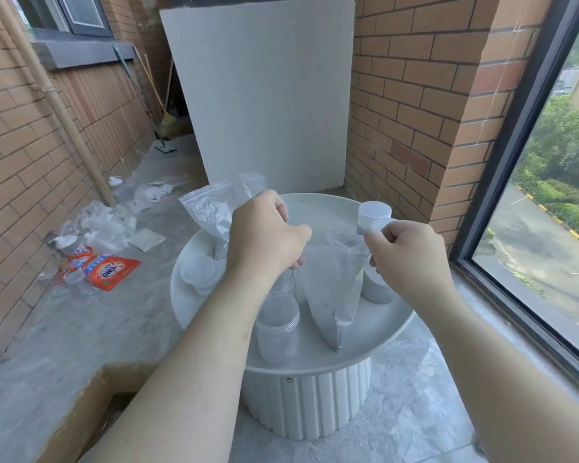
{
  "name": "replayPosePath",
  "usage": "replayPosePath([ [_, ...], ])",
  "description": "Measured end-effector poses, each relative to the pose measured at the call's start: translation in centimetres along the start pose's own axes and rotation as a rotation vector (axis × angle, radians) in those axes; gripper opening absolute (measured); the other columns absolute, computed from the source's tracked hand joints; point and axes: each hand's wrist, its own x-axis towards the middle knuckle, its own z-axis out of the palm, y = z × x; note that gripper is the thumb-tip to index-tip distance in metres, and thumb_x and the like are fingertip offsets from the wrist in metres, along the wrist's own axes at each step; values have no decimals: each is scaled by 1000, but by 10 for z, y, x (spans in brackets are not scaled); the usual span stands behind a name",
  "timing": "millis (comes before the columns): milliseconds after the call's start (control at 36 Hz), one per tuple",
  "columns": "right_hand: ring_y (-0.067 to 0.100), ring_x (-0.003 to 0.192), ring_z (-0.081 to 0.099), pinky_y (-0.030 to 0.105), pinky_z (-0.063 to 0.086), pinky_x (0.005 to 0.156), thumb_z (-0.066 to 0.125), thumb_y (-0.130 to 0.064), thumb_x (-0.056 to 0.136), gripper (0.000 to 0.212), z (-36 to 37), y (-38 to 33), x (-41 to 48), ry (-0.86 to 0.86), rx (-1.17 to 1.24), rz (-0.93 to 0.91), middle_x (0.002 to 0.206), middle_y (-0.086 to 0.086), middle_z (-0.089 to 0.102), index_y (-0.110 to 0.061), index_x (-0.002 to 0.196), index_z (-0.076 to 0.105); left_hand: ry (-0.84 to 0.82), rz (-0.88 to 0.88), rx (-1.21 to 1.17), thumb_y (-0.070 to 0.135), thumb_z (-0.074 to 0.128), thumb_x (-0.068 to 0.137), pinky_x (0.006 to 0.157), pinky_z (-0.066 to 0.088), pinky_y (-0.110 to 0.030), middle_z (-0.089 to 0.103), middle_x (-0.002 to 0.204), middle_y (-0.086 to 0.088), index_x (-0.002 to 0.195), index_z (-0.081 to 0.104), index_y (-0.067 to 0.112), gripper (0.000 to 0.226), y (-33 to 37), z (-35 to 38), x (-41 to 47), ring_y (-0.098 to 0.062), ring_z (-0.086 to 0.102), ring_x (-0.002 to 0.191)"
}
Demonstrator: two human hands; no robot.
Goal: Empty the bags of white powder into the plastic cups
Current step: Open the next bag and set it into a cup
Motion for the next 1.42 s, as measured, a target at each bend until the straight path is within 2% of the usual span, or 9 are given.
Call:
replayPosePath([
  [139, 20, 60, 47, 33, 40, 60, 45, -29, 73, 43, -2, 5, 0, -34, 64, 22, 73, 24, 65, 13, 77, 53, -45, 0, -83, 2, 59, 73, 59, 58, -52, 49, 54, 0, 79, 42, 14, 21, 5, 1, 0, -24, 70, 47],
  [278, 19, 58, 55, 31, 44, 61, 51, -17, 82, 30, -13, 10, -2, -39, 163, 65, 55, 2, 66, 11, 72, 58, -47, 73, -136, 0, 59, 74, 50, 53, -44, 42, 57, 2, 79, 41, 14, 24, 16, 8, -4, -22, 70, 47],
  [528, 24, 51, 54, 33, 41, 58, 48, -30, 96, 43, -25, 24, -2, -8, 499, 305, 55, 11, 63, -7, 61, 56, 37, 261, -199, -2, 58, 71, 51, 56, -50, 42, 47, 8, 73, 37, 17, 29, 54, 9, -9, -18, 68, 44],
  [750, 34, 56, 69, 25, 47, 46, 34, -5, 93, 40, -11, 20, -15, -464, 347, 460, 71, 25, 72, 20, 98, 65, 121, 365, -325, -5, 58, 68, 45, 53, -49, 55, 63, -28, 72, 34, 17, 33, 80, -3, -17, -20, 67, 43],
  [917, 44, 83, 74, 48, 59, 80, 22, -33, 109, 50, 4, 7, -29, -519, 720, 689, 85, 28, 74, 3, 100, 56, 166, 422, -387, -5, 58, 66, 45, 52, -48, 55, 59, -26, 72, 34, 17, 33, 88, -12, -20, -22, 66, 43],
  [1000, 41, 97, 73, 47, 60, 84, 24, -57, 107, 69, 15, 5, -38, -598, 990, 797, 105, 24, 74, 0, 118, 59, 173, 439, -404, -4, 58, 66, 49, 54, -52, 56, 58, -25, 74, 35, 16, 32, 89, -14, -20, -22, 67, 44],
  [1083, 35, 109, 70, 45, 59, 90, 35, -53, 106, 57, 18, -2, -45, -625, 1117, 752, 123, 15, 71, -11, 130, 65, 176, 443, -426, -4, 58, 67, 50, 55, -51, 56, 60, -27, 74, 35, 17, 32, 89, -18, -22, -22, 67, 44],
  [1222, 35, 75, 68, 42, 59, 75, 53, -32, 99, 29, 14, -15, -47, -561, 1290, 764, 97, 15, 68, -9, 105, 71, 155, 406, -510, -8, 57, 70, 42, 51, -36, 49, 52, -18, 74, 34, 15, 33, 88, -22, -22, -19, 59, 38],
  [1417, 20, 52, 62, 27, 51, 51, 41, -45, 106, 47, 17, -7, -42, -347, 1350, 831, 72, 1, 66, -20, 83, 73, 115, 340, -516, -7, 56, 71, 44, 47, -30, 49, 52, -12, 76, 37, 13, 28, 75, -26, -20, -23, 57, 39],
])
